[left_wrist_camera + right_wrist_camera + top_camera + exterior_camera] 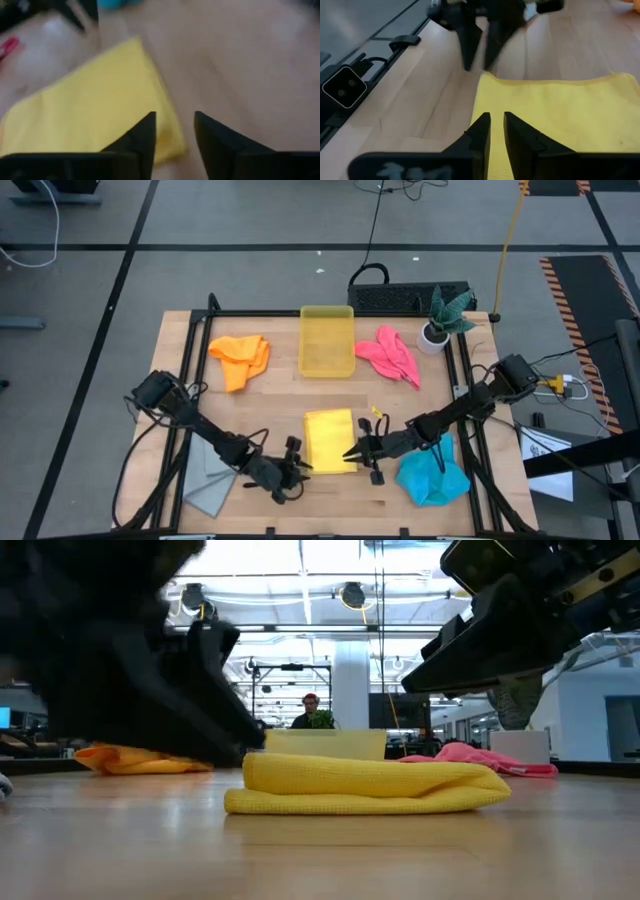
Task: Fold microfiber towels
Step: Fold the yellow microfiber towel
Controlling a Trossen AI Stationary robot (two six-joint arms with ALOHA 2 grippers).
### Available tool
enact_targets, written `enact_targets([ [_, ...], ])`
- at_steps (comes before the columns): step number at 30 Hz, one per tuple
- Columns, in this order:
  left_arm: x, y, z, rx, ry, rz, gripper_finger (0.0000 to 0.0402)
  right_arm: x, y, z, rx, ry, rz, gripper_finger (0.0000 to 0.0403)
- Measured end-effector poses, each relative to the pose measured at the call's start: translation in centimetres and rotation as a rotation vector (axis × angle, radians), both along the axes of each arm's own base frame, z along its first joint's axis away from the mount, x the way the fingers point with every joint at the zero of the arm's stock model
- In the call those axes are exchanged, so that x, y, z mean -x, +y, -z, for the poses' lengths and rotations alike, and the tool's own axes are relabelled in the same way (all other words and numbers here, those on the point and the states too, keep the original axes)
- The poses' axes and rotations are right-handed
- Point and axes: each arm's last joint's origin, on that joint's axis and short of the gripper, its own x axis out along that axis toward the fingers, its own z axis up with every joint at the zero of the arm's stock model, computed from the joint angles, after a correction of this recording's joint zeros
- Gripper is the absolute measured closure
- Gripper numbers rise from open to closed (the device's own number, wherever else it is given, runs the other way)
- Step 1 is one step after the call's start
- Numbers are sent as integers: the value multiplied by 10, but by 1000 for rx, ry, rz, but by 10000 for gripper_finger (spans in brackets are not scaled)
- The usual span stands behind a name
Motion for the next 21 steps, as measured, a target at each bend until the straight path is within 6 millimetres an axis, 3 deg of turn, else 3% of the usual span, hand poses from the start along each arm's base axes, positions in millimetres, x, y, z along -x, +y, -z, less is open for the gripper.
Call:
enact_targets([
  [3,-2,3,2,19,14,-2,229,0,0,0,1,1,1,357],
  [7,-2,6,8,18,36,-45,236,0,0,0,1,2,0,359],
  [21,-11,14,4,-9,-24,-71,392,0,0,0,22,0,-9,360],
])
